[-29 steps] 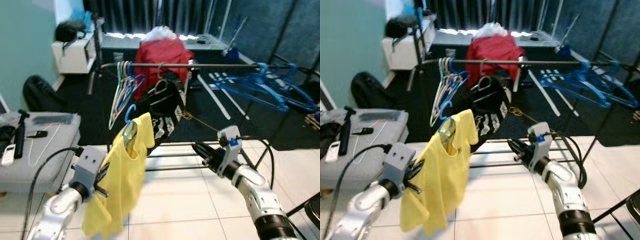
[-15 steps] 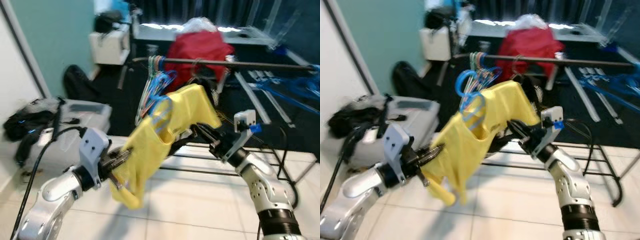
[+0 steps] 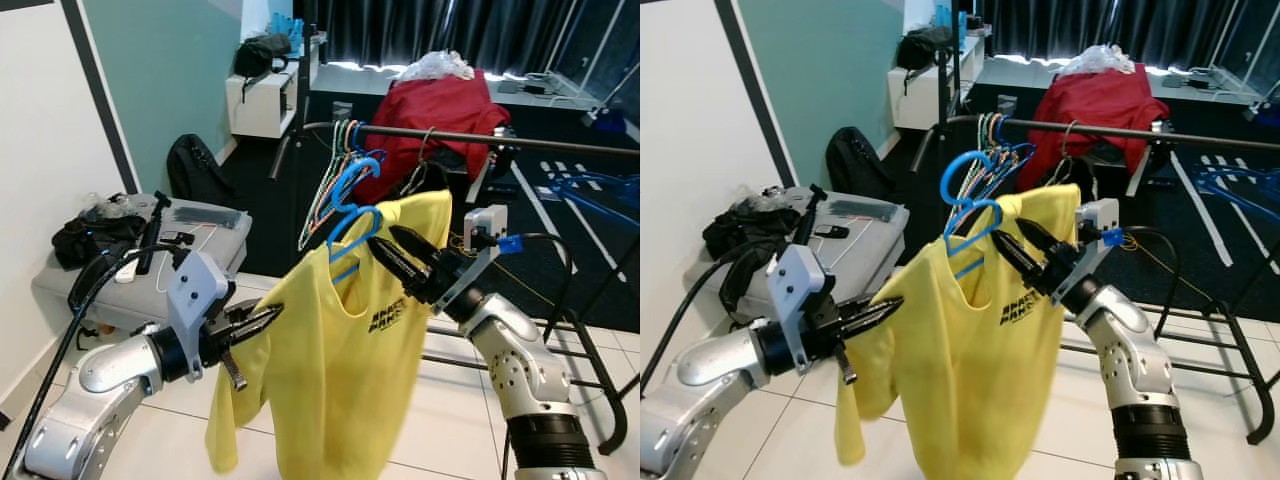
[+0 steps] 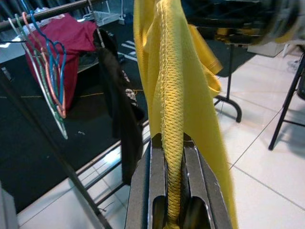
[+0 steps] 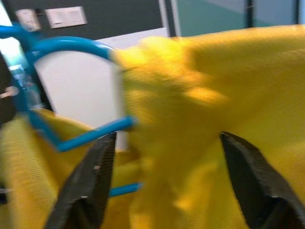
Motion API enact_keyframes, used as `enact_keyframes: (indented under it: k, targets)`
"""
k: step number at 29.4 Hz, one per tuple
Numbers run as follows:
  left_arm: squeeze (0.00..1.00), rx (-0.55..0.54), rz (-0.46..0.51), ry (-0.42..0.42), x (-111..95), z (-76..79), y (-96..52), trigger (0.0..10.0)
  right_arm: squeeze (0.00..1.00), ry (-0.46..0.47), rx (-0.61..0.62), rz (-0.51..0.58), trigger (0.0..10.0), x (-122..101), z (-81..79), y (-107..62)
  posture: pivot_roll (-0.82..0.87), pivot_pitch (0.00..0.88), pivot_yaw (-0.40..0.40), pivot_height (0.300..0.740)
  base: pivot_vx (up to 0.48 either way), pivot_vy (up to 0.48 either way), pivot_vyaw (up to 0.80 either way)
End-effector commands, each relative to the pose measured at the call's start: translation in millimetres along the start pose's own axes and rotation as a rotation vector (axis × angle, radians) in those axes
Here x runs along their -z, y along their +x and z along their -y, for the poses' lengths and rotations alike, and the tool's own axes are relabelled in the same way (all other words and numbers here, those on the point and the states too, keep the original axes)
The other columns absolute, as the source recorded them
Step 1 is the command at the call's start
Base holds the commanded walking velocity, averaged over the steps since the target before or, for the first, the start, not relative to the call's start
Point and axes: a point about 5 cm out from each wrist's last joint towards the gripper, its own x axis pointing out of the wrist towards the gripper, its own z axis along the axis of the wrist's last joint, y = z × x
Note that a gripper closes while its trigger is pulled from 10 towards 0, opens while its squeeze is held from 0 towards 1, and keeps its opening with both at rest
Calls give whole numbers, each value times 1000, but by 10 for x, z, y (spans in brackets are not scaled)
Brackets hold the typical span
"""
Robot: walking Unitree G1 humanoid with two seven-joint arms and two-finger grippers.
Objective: Hang hanger
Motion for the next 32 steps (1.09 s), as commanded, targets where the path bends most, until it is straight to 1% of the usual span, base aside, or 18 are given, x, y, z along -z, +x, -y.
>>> enact_keyframes:
  k: [1, 5, 7, 10, 11, 13, 15, 16, 18, 26, 30, 32]
  targets:
    - [0, 7, -8, 17, -37, -13, -1, 10000, 1000, 4, -47, -7, 10000, -11, -71, 25, 0, 0, -61, 740, 0, 0, 0]
    - [0, -3, -9, 23, -58, -46, -20, 10000, 1000, -15, -25, -24, 10000, -21, -36, -11, -1, 0, -63, 740, 0, 0, 0]
    - [0, 6, -8, 26, -63, -37, -19, 10000, 1000, -46, 27, -34, 10000, -36, 27, -31, -4, 0, -62, 740, 0, 0, 0]
    - [0, 8, -9, 27, -64, -33, -17, 10000, 1000, -52, 40, -37, 10000, -43, 38, -36, -4, 0, -62, 740, 0, 0, 0]
    - [0, 14, -3, 25, -70, -21, -8, 10000, 671, -80, 80, -52, 10000, -49, 80, -33, -10, 0, -60, 740, 0, 0, 0]
    - [0, 20, 5, 22, -76, -8, 3, 10000, 408, -119, 136, -72, 10000, -54, 138, -28, -10, 0, -60, 740, 0, 0, 0]
    - [0, 21, 6, 22, -78, -6, 5, 10000, 408, -129, 151, -78, 10000, -56, 152, -29, -10, 0, -60, 740, 0, 0, 0]
    - [0, 19, 3, 22, -73, -10, 2, 10000, 0, -145, 164, -94, 10000, -46, 173, -42, -11, 0, -61, 740, 0, 0, 0]
    - [0, 13, -1, 21, -65, -20, -7, 10000, 0, -161, 176, -114, 10000, -32, 192, -61, -11, 0, -61, 740, 0, 0, 0]
    - [0, -1, -9, 29, -60, -55, -33, 10000, 0, -174, 168, -145, 10000, 0, 196, -86, -10, 0, -64, 740, 0, 0, 0]
    - [0, -19, -13, 34, -50, -102, -35, 10000, 0, -145, 85, -165, 10000, 78, 73, -57, -13, 0, -63, 740, 0, 0, 0]
    - [0, -38, -29, 36, -15, -131, -36, 10000, 0, -98, 17, -156, 10000, 116, -22, -20, -14, 0, -63, 740, 0, 0, 0]
